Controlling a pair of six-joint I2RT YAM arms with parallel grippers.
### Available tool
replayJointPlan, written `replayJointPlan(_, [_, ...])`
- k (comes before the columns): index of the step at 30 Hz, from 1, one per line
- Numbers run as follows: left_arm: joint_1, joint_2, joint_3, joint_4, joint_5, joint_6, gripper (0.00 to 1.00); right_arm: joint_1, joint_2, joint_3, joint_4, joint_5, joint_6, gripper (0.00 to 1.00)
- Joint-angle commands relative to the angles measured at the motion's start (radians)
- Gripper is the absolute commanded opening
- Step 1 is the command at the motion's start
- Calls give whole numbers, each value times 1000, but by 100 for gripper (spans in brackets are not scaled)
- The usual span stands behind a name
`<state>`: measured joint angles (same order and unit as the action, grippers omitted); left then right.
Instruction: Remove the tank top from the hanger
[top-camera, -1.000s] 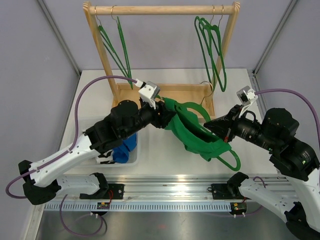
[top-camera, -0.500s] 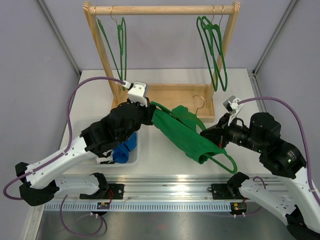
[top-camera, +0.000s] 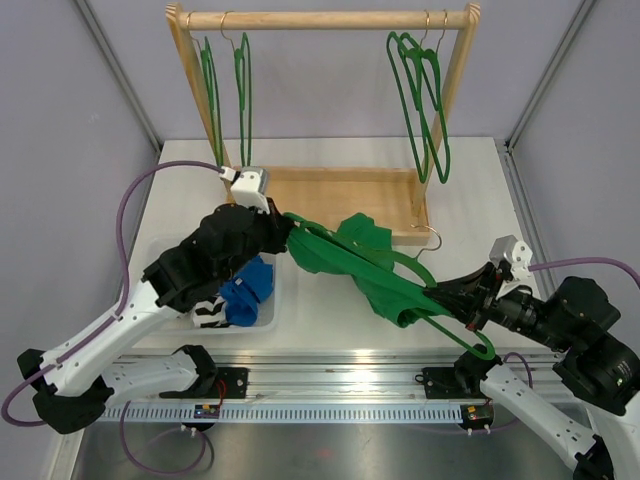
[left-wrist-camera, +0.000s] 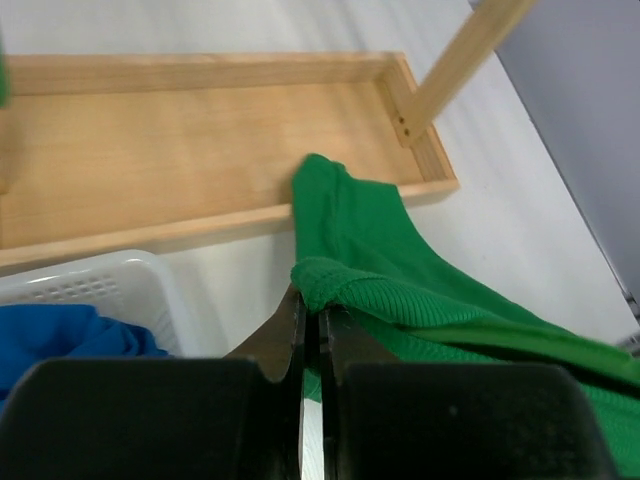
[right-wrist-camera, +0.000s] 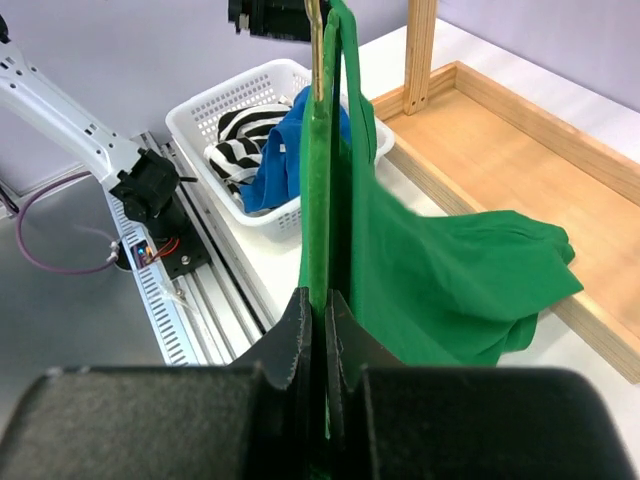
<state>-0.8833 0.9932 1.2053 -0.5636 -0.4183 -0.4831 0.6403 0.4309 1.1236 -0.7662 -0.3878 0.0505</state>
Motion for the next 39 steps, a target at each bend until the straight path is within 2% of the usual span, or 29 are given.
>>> replayJointPlan(1, [26, -37, -61, 135, 226, 11, 0, -4, -29, -16, 122, -45, -27, 0])
replayJointPlan(3, [24, -50, -113, 238, 375, 11, 0, -4, -32, -34, 168, -24, -3, 0])
replayJointPlan(4, [18, -53, -131, 275, 517, 6, 0, -4, -32, -42, 194, 18, 24, 0])
replayJointPlan(5, [11, -67, -157, 310, 571, 5, 0, -2, -34, -59, 252, 44, 35, 0])
replayJointPlan(9, [-42, -135, -333, 500, 657, -31, 0, -2, -64, -125, 428, 206, 69, 0])
replayJointPlan(10, [-43, -148, -363, 528, 676, -57, 0, -2, -87, -143, 517, 251, 69, 0])
replayJointPlan(12, [-45, -171, -424, 551, 679, -71, 0, -4, -112, -211, 618, 239, 57, 0])
replayJointPlan(13, [-45, -172, -434, 544, 668, -74, 0, -4, -130, -234, 724, 222, 60, 0])
replayJointPlan(17, [-46, -199, -444, 463, 589, -55, 0, -4, -117, -262, 872, 185, 57, 0])
replayJointPlan(18, [-46, -205, -438, 421, 569, -51, 0, -2, -103, -249, 874, 181, 52, 0])
replayJointPlan(21, [-46, -235, -417, 320, 393, -74, 0, -2, -37, -182, 811, 104, 6, 0])
replayJointPlan(22, [-45, -254, -408, 285, 260, -110, 0, -2, -29, -162, 773, 96, -3, 0])
replayJointPlan(23, [-45, -261, -397, 231, 206, -124, 0, -2, -21, -141, 728, 101, 0, 0])
replayJointPlan(25, [-45, -281, -395, 228, 188, -103, 0, -2, -18, -157, 749, 147, 35, 0])
replayJointPlan(26, [-45, -283, -404, 260, 214, -88, 0, -2, -17, -172, 784, 156, 49, 0])
replayJointPlan(27, [-43, -281, -412, 286, 304, -56, 0, -2, -17, -192, 824, 159, 83, 0])
replayJointPlan(29, [-46, -266, -446, 406, 457, -29, 0, -2, -15, -286, 1009, 150, 110, 0])
replayJointPlan(30, [-51, -255, -464, 456, 628, -23, 0, -4, -12, -329, 1100, 144, 145, 0])
replayJointPlan(31, [-55, -245, -480, 514, 720, -22, 0, -4, -8, -419, 1307, 148, 170, 0])
replayJointPlan(32, [-74, -216, -495, 627, 806, -23, 0, -2, 3, -457, 1409, 153, 190, 0])
replayJointPlan(33, [-89, -199, -519, 674, 946, -28, 0, -4, 40, -484, 1499, 167, 215, 0])
replayJointPlan(34, [-109, -183, -526, 709, 1001, -23, 0, -2, 63, -499, 1615, 176, 222, 0])
replayJointPlan(36, [-183, -137, -520, 720, 1075, 27, 0, -4, 138, -466, 1630, 173, 221, 0])
replayJointPlan(39, [-291, -94, -500, 616, 1047, 119, 0, -2, 218, -381, 1640, 165, 204, 0])
